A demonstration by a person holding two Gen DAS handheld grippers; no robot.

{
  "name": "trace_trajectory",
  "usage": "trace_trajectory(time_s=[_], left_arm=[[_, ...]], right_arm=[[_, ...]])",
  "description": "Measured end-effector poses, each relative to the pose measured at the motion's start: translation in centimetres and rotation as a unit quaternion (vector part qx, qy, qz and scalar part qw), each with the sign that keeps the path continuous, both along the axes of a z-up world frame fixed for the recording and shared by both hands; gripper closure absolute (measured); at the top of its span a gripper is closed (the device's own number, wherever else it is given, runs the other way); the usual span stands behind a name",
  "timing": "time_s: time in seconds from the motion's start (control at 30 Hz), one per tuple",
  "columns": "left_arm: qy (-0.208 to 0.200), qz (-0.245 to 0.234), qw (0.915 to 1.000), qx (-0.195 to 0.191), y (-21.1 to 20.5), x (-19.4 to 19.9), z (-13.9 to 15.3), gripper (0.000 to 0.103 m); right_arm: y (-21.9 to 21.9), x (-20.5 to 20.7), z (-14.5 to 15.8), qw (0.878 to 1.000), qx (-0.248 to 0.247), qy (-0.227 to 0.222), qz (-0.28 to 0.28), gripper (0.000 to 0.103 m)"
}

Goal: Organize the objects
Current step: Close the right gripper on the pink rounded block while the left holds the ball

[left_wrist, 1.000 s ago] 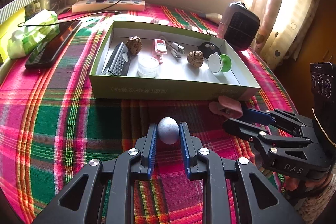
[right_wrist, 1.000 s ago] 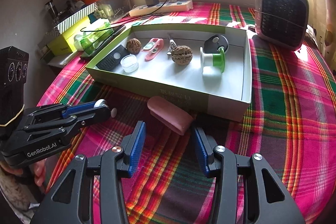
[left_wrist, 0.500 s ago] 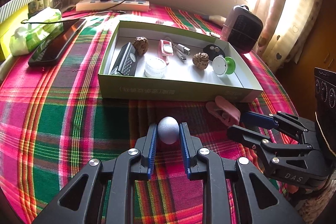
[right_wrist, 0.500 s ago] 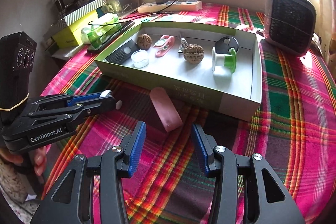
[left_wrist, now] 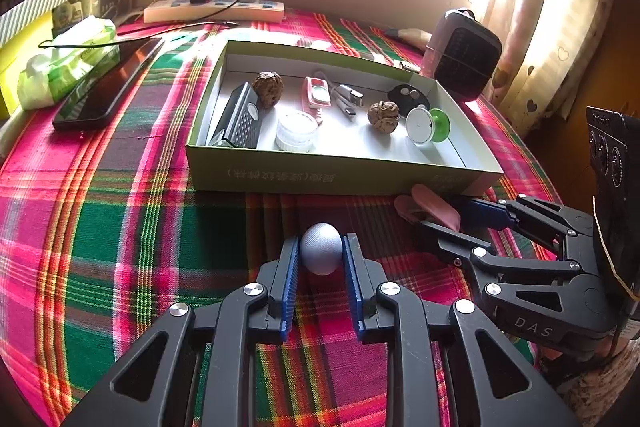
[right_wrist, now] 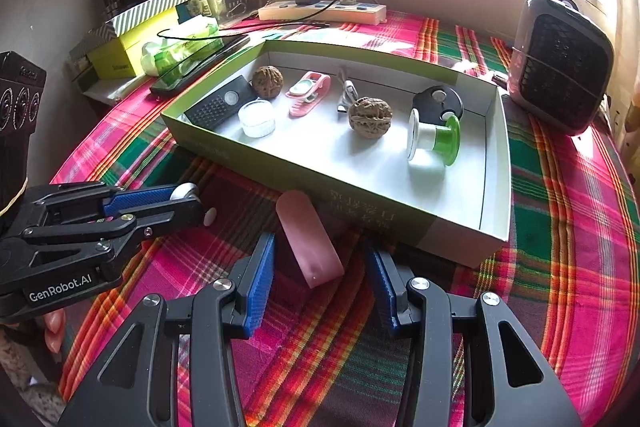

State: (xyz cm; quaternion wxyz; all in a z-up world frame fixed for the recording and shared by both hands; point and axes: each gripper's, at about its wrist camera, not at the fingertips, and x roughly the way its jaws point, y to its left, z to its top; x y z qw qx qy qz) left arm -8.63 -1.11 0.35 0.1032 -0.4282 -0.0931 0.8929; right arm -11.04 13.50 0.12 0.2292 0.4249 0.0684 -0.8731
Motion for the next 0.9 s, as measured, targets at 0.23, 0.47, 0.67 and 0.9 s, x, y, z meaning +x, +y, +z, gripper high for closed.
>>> trace_trajectory(time_s=[0.23, 0.47, 0.67, 0.9], left_arm=[[0.000, 0.000, 1.0000, 0.000, 0.02, 0.01, 0.01, 0.082], [0.000, 0.000, 1.0000, -0.001, 0.08, 0.07, 0.00, 0.082], [0.001, -0.001, 1.0000, -0.006, 0.16, -0.03, 0.06, 0.083], [0.002, -0.003, 0.9998, -0.022, 0.52, 0.09, 0.30, 0.083]], right_arm=[[-0.22, 0.18, -0.03, 1.000, 0.009, 0.005, -0.003, 0.060], [-0.35, 0.47, -0.04, 1.000, 0.014, 0.008, -0.004, 0.076], [-0.33, 0.68, -0.06, 1.000, 0.008, 0.005, -0.009, 0.079], [0.04, 0.89, 0.03, 1.000, -0.007, 0.003, -0.026, 0.084]])
